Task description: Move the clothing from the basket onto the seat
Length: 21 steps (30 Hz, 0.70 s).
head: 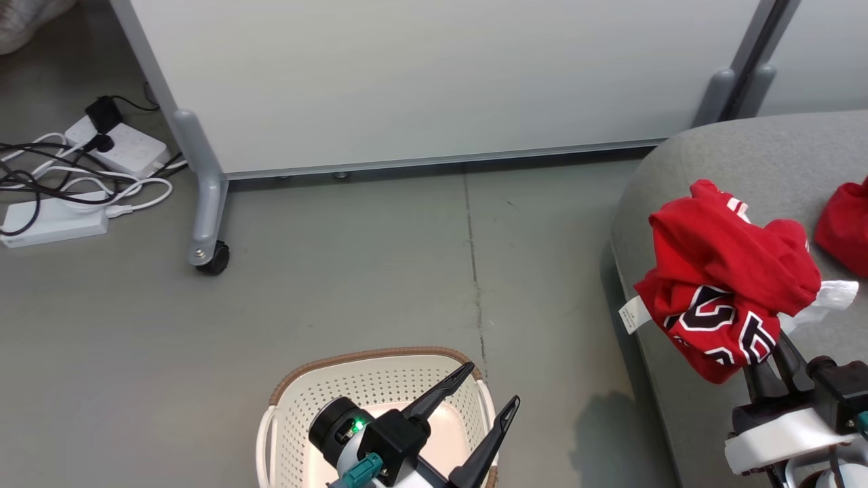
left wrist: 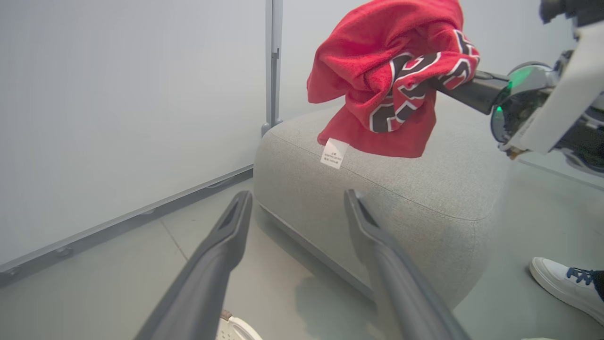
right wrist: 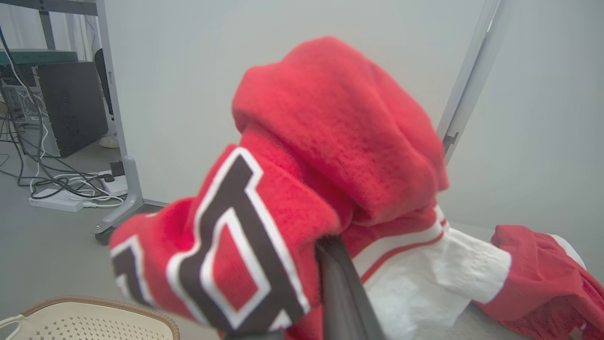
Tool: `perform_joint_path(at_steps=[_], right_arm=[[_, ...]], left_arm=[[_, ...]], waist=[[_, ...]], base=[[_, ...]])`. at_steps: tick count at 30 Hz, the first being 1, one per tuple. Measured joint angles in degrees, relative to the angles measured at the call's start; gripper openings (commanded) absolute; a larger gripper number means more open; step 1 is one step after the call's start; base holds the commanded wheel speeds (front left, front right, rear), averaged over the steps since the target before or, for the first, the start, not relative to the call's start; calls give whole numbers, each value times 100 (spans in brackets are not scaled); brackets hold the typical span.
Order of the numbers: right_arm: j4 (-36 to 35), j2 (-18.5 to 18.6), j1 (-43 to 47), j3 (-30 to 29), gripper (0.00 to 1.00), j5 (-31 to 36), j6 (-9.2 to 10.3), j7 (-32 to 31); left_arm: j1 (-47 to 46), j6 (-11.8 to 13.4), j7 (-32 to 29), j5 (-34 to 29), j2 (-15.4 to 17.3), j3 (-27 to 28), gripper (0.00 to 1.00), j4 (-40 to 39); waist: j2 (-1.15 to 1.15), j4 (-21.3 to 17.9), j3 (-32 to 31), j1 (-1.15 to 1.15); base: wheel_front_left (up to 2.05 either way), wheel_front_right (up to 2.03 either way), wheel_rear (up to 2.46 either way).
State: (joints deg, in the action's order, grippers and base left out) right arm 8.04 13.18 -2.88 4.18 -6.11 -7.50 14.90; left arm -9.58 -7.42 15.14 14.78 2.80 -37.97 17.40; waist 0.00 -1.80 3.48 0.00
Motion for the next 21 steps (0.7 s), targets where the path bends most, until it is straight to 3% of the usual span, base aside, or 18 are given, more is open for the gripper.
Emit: perform_joint_path(at_steps=[7, 21], right_arm=[[-34, 0, -21, -57, 0, 2, 0, 0], [-45, -160, -136, -246, 0, 45, 0, 0]], left_arm=[[-10, 0, 1, -31, 0, 10, 100, -24], [-185, -1, 0, -168, -2, 12, 100, -5]], waist=[[0, -256, 76, 0], [0, -1501, 301, 0]], base=[[0, 0, 0], [0, 0, 0]])
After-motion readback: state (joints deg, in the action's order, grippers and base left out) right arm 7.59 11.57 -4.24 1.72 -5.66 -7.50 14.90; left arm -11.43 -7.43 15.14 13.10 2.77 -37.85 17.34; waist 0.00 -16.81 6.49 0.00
